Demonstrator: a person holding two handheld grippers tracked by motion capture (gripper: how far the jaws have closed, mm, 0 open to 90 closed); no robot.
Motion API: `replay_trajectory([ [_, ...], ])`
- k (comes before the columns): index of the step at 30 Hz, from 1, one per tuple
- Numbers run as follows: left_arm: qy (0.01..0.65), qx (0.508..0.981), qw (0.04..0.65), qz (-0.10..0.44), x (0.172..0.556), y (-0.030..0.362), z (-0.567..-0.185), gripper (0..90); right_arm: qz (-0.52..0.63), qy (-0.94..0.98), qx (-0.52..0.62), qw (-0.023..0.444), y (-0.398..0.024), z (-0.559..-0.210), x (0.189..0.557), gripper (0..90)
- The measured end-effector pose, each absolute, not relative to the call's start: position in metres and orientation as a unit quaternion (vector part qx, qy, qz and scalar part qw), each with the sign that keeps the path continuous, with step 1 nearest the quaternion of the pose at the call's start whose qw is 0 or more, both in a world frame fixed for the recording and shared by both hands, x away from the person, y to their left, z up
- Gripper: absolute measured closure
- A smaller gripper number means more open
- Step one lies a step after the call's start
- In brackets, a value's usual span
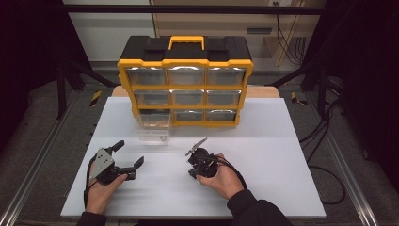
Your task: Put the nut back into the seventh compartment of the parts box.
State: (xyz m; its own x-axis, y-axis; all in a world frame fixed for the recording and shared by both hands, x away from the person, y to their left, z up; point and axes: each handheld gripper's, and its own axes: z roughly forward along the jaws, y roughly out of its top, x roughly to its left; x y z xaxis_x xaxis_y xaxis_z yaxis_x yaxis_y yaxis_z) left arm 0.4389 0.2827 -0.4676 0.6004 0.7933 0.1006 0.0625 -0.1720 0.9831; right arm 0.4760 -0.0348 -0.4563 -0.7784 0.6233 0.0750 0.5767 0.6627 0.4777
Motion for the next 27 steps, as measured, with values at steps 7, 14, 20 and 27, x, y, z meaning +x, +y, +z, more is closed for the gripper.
replay_trajectory([
  [7,0.308,0.694,0.565,0.323,0.4388,0.2825,-0.4675,4.2,0.248,0.910,0.328,0.049,-0.0346,-0.4563,0.4758,69.8],
  [14,0.309,0.691,0.569,0.320,0.4389,0.2834,-0.4675,4.2,0.261,0.905,0.329,0.063,-0.0355,-0.4559,0.4793,69.8],
  [20,0.308,0.692,0.571,0.317,0.4390,0.2831,-0.4676,4.2,0.274,0.900,0.332,0.069,-0.0364,-0.4538,0.4810,69.8],
  [27,0.307,0.693,0.571,0.315,0.4390,0.2823,-0.4679,4.2,0.288,0.895,0.333,0.073,-0.0376,-0.4481,0.4826,69.8],
])
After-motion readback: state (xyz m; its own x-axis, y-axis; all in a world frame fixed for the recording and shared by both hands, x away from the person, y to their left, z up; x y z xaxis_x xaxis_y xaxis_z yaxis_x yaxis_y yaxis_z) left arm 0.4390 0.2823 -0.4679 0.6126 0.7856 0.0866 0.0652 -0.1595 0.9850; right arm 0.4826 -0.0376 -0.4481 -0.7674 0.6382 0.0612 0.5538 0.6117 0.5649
